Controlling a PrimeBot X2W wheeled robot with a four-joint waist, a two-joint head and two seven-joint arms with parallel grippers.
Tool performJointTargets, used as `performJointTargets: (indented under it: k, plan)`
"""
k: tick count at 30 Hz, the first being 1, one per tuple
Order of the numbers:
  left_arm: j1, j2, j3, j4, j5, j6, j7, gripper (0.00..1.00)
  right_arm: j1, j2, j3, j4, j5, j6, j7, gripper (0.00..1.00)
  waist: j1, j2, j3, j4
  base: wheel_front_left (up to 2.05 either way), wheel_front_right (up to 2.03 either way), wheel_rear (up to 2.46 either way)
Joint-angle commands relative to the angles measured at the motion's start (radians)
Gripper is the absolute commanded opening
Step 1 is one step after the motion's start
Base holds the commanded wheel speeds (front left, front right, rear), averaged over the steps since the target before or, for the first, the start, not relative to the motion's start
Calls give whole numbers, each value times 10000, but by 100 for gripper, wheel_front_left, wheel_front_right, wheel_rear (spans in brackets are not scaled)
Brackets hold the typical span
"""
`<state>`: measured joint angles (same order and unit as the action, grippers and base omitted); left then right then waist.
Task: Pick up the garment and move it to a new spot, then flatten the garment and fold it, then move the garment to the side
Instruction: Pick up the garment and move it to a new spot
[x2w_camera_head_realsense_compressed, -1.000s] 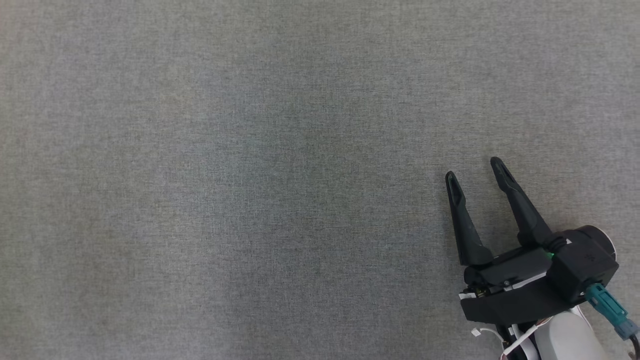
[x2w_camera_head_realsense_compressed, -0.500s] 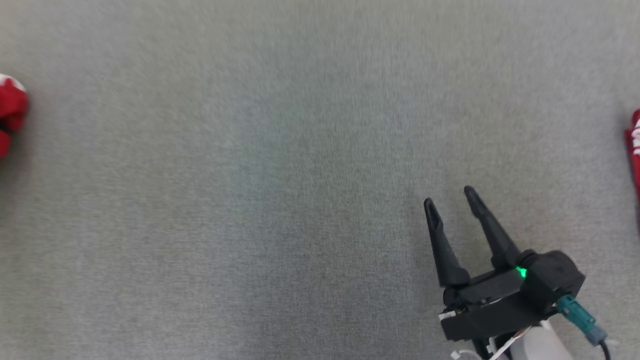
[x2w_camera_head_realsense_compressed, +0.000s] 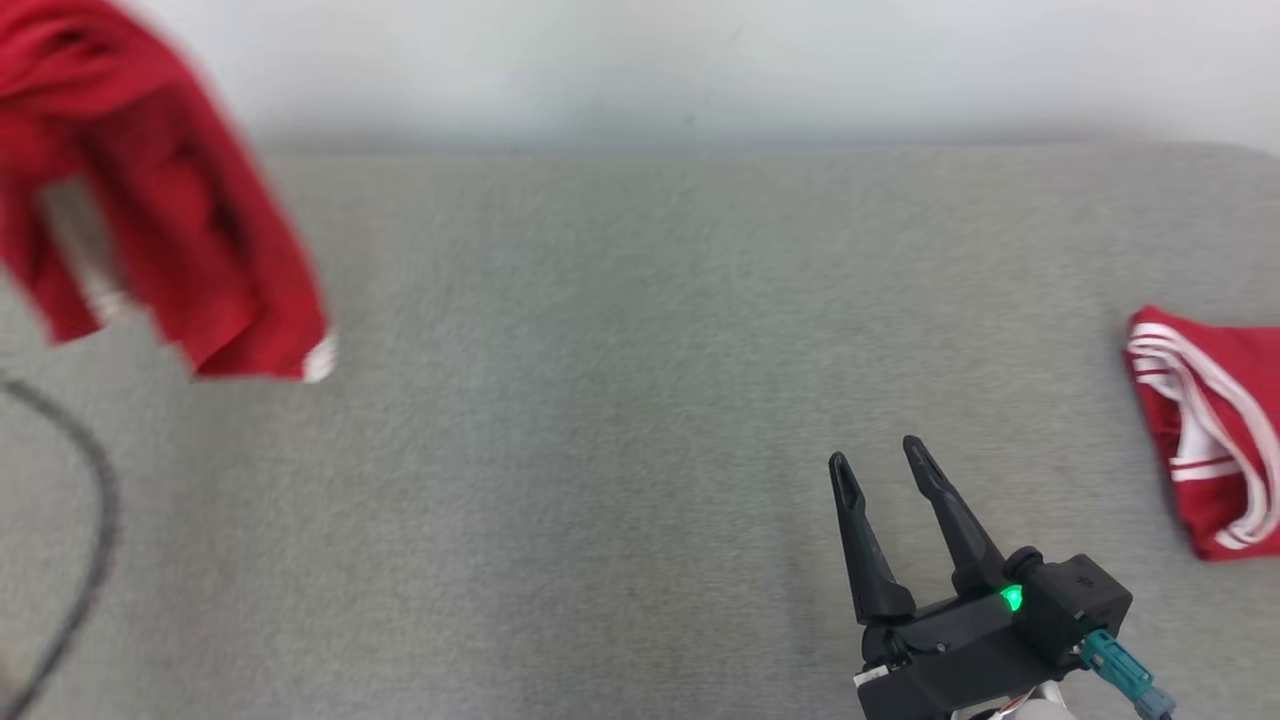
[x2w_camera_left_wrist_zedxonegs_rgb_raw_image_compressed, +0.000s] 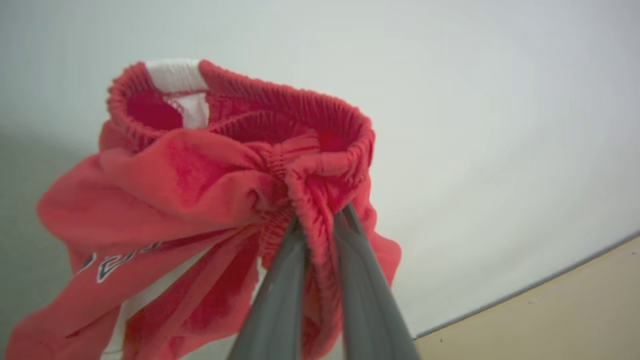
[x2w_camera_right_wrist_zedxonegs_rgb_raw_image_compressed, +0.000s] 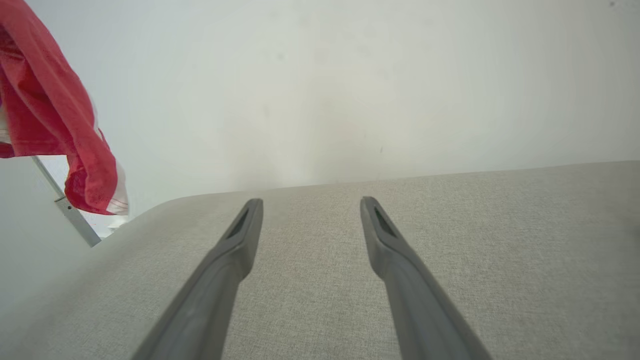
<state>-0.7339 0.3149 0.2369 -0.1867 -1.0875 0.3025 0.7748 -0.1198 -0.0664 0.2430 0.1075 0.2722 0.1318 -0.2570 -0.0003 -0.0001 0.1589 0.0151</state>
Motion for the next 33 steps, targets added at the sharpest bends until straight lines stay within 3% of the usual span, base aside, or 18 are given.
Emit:
performJointTargets:
  k: [1,9,12,18,21,29,30,31,33]
  plan:
    - [-149,-182,-232,-98,83,-4,18,0,126,42,-18,-12,64,-22,-59,100,3,1,-493,-636,0,0,0]
    - [-48,-1888,-2081,-394,-153,-315,-142,0,380,121,-113,-17,72,-22,-79,100,3,1,-519,-1583,0,0,0]
    - [525,-2215,-2690,-164,-157,-529,-285,0,367,131,-146,-63,54,-22,-79,100,3,1,-431,-1909,0,0,0]
    - [1949,-2445,-3458,1097,336,-972,-1246,0,250,150,-12,-106,158,-22,-85,100,3,1,-204,-2558,0,0,0]
    - [2515,-2041,-4060,2198,1526,-1340,-2012,0,295,155,-53,-104,199,-22,-89,100,3,1,-115,-2743,0,0,0]
    - [3479,-2515,-4430,5483,2266,-2195,-5267,0,384,164,-47,-70,234,-22,-90,100,3,1,-149,-2926,0,0,0]
    - [3507,-2558,-4527,5780,2335,-2282,-5619,22,386,163,-83,-83,198,-22,-90,100,3,1,-194,-2918,0,0,0]
    - [3546,-2586,-4590,6029,2362,-2361,-5950,100,413,164,-121,-95,169,-22,-90,100,3,1,-250,-2891,0,0,0]
    - [3641,-2597,-4634,6433,2272,-2492,-6642,100,509,160,-229,-83,148,-22,-90,100,3,1,-377,-2803,0,0,0]
